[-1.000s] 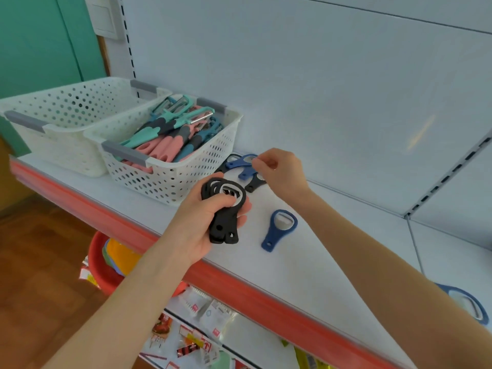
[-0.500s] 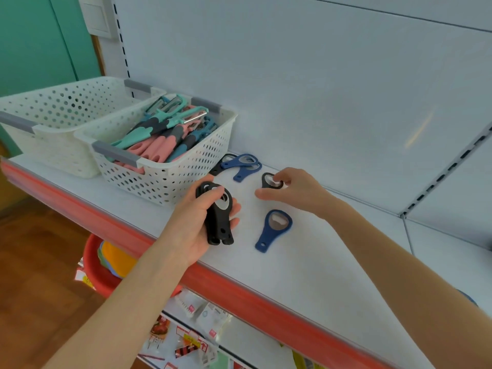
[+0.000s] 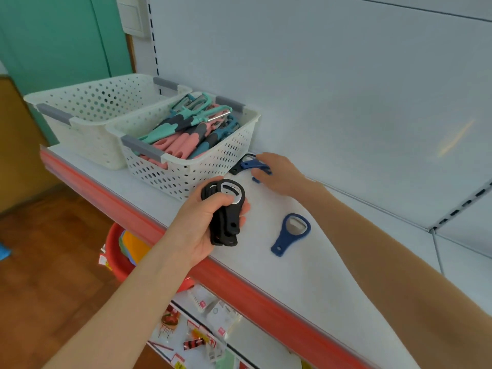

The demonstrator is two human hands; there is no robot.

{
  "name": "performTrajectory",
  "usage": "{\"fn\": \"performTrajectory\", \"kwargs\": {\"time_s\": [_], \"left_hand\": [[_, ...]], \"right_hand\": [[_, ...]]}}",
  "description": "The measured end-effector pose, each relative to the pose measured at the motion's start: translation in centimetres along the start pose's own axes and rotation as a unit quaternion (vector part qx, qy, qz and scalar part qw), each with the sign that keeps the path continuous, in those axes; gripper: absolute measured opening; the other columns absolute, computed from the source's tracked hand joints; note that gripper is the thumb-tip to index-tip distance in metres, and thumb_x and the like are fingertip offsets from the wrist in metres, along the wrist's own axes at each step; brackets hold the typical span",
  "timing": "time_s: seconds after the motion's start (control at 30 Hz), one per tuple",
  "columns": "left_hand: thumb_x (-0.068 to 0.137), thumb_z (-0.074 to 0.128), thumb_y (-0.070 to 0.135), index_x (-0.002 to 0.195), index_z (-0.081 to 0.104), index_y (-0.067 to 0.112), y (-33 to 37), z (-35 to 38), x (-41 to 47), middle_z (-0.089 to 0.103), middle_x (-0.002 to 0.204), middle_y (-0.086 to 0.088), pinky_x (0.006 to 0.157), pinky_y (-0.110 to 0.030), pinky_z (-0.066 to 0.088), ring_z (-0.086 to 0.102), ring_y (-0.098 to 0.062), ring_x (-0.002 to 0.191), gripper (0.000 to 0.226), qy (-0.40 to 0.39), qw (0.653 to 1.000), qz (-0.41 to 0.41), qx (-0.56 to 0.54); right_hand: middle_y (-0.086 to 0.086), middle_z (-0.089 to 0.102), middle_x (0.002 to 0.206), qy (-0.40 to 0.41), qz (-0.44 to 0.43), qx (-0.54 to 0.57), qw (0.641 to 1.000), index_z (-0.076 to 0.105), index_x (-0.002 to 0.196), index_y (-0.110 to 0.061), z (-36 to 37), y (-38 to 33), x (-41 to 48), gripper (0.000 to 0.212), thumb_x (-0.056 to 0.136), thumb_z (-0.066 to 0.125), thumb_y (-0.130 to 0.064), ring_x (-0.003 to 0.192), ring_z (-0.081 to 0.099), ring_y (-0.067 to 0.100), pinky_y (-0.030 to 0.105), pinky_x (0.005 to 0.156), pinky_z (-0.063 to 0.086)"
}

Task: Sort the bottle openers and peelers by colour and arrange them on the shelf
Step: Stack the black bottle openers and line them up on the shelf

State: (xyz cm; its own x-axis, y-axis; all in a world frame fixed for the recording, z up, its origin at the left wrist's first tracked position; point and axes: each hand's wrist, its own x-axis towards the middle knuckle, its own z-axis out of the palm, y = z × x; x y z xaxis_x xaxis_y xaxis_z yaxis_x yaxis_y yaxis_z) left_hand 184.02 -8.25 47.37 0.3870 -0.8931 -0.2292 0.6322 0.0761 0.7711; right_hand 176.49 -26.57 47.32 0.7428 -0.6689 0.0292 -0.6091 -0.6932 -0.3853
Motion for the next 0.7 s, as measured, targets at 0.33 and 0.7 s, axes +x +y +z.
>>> {"fn": "performTrajectory", "kwargs": {"time_s": [0.33, 0.7], "left_hand": [[0.087, 0.048, -0.005, 0.113, 0.049, 0.014, -0.2, -0.1, 0.4, 0.063, 0.100, -0.022, 0.051, -0.026, 0.052, 0.068, -0.026, 0.076, 0.033, 0.003, 1.000, -0.002, -0.023], [0.087, 0.049, -0.002, 0.116, 0.050, 0.016, -0.3, -0.2, 0.5, 0.063, 0.106, -0.021, 0.055, -0.027, 0.053, 0.068, -0.026, 0.080, 0.034, 0.000, 0.999, -0.005, -0.038]], "right_hand": [[0.001, 0.046, 0.139, -0.040, -0.051, -0.081, 0.995, 0.041, 0.137, -0.019, -0.7, 1.8, -3.2, 0.043, 0.095, 0.047, -0.027, 0.127, 0.040, 0.018, 0.022, 0.097, 0.027], [0.009, 0.059, 0.112, 0.004, 0.050, 0.029, 0.998, 0.056, 0.112, -0.009, 0.2, -0.5, 1.9, 0.043, 0.090, 0.049, -0.046, 0.101, 0.055, 0.024, 0.030, 0.081, 0.040]]}}
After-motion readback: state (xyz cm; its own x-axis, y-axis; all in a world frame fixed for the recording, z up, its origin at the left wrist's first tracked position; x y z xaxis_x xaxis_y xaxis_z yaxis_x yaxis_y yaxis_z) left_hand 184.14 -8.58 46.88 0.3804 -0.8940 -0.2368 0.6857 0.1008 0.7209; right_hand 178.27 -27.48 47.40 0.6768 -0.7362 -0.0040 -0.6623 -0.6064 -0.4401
